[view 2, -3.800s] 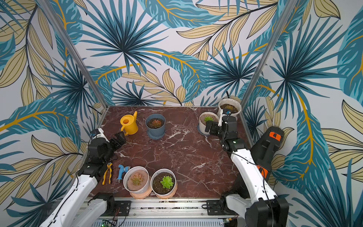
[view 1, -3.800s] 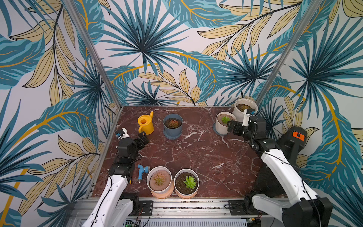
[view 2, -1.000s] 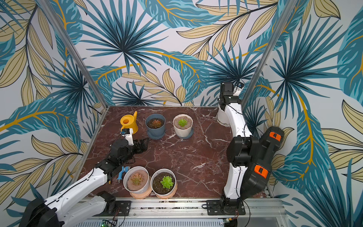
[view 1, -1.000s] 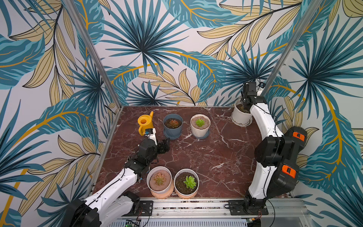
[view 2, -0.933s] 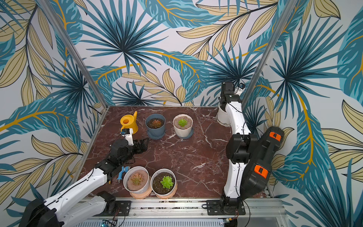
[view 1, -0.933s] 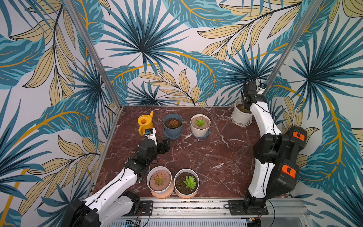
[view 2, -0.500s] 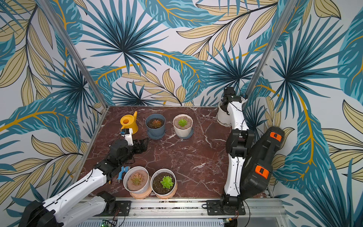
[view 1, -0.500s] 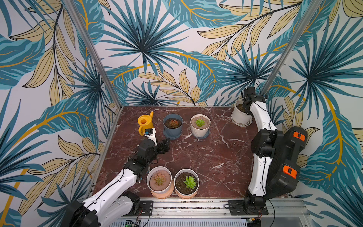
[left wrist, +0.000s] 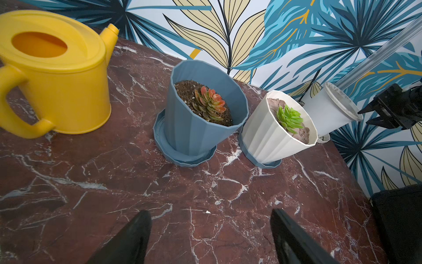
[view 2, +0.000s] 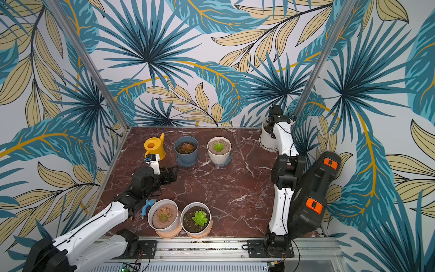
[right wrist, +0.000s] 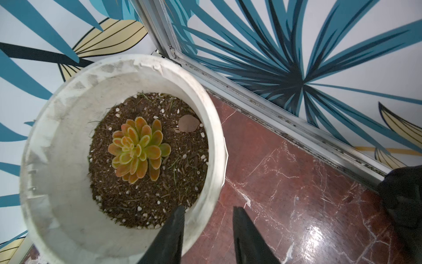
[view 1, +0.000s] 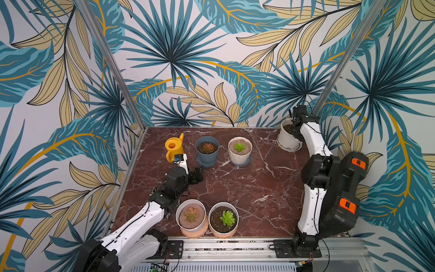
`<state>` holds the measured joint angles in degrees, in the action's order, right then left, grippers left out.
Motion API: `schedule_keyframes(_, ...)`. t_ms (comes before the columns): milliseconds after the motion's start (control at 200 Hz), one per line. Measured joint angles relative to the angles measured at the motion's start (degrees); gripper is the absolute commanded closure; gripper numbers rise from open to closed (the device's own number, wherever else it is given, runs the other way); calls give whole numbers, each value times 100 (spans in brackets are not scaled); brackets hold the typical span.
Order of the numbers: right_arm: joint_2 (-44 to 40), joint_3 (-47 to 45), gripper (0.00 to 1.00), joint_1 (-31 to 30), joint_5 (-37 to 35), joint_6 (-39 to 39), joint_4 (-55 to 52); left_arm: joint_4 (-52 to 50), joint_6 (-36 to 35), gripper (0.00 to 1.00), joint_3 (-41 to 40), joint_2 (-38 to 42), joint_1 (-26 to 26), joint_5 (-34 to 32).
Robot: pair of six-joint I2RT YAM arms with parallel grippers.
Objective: Water the succulent around the soil edge
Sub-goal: Move the pot to the center of the board.
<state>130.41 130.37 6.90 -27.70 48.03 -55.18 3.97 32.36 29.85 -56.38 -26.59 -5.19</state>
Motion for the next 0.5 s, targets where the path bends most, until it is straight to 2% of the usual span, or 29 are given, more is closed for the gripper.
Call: schedule_keyframes(501, 2, -122, 60, 24, 361, 433, 50, 0, 0, 13, 0, 0, 0, 2)
